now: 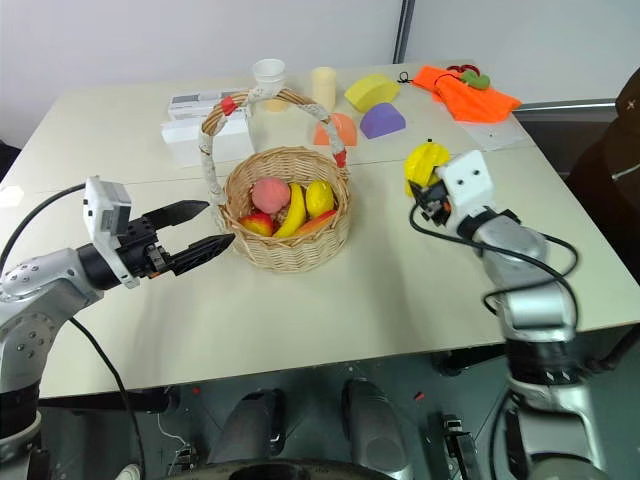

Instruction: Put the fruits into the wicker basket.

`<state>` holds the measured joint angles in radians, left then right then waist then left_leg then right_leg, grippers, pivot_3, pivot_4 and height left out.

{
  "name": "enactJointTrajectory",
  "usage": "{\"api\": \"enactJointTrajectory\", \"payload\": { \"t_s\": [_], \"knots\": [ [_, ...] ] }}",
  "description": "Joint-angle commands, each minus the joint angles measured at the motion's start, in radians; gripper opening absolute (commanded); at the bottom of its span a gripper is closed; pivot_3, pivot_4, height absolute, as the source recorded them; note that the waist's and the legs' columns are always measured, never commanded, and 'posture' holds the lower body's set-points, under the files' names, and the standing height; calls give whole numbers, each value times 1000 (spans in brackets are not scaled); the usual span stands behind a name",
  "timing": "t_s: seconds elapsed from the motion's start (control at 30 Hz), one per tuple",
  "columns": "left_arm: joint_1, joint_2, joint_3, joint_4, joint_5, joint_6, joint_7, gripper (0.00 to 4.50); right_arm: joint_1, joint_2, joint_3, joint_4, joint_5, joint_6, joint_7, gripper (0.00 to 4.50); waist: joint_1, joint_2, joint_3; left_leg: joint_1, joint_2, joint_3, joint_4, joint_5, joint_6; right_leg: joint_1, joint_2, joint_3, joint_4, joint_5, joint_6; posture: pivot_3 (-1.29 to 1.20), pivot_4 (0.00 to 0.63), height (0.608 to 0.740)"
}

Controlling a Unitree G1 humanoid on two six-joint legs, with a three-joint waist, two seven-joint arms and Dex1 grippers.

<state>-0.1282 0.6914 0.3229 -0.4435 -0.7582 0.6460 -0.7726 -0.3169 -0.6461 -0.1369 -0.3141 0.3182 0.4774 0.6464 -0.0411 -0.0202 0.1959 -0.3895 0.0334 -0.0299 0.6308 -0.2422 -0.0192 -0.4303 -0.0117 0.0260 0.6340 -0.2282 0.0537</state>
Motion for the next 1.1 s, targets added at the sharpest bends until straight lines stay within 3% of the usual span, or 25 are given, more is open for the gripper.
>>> {"api": "enactJointTrajectory", "payload": {
  "t_s": [0.03, 0.17, 0.3, 0.4, 0.5, 0.6, 0.73, 0.87, 0.97, 1.1],
  "knots": [
    [16, -12, 45, 40, 8, -77, -36, 4500, 2, -34, -38, -208, 249, 107, 137, 1737, -3, 0, 0, 0, 0, 0, 0, 0, 0, 0, 0, 0, 0, 0, 0, 0, 150, 740],
    [40, -19, 41, 78, 18, -121, -58, 4500, -134, 51, 65, -307, 410, 248, 68, 1737, -5, 0, 0, 1, 1, 0, 1, 0, 0, 0, 1, 0, 0, 0, -3, 0, 150, 740],
    [45, -27, 29, 76, 19, -131, -49, 4500, -317, 225, 307, -165, 199, 271, -107, 1737, -1, 0, 0, 1, 1, 0, 0, 0, 0, -1, 1, 0, 0, 1, -4, 0, 150, 740],
    [51, -32, 26, 60, 16, -131, -39, 4500, -369, 274, 391, -60, 96, 272, -165, 1737, 8, -1, 0, -2, 0, 0, 1, 0, 0, -1, 0, -1, 0, 2, -7, 0, 150, 740],
    [65, -37, 35, 34, 7, -128, -23, 4500, -370, 293, 390, -41, 70, 259, -176, 2844, 22, -1, 0, -4, -1, 1, 1, 0, 0, -2, -3, 0, -2, 2, -5, 0, 150, 740],
    [86, -40, 45, 5, -7, -125, -10, 4500, -329, 262, 365, -97, 43, 195, -157, 4451, 28, -1, 0, -6, -1, 2, 0, 0, 0, -4, -3, 0, -3, 3, -3, 0, 150, 740],
    [115, -53, 57, -7, -17, -148, -13, 4500, -199, 158, 217, -208, 157, 176, -38, 4451, 29, -1, 0, -5, -1, 1, 0, 0, 0, -3, -3, -1, -3, 2, -4, 0, 150, 740],
    [114, -63, 59, -11, -51, -161, -44, 4500, -109, 105, 100, -201, 208, 182, -16, 4451, 26, -1, 0, -2, -1, 1, 1, 0, 0, -1, -2, 0, -3, 1, -3, 0, 150, 740],
    [98, -67, 52, -6, -78, -163, -64, 4500, -114, 120, 94, -120, 139, 146, -77, 4451, 20, -1, 0, -1, 1, 1, 1, 0, 0, -1, 0, 0, -2, 1, -4, 0, 150, 740],
    [62, -72, 25, 9, -75, -160, -60, 4500, -212, 226, 141, 52, 57, 75, -160, 4451, 17, 0, 0, 0, 1, 1, 0, 0, 0, -1, 1, 0, -2, 1, -5, 0, 150, 740]
  ]
}}
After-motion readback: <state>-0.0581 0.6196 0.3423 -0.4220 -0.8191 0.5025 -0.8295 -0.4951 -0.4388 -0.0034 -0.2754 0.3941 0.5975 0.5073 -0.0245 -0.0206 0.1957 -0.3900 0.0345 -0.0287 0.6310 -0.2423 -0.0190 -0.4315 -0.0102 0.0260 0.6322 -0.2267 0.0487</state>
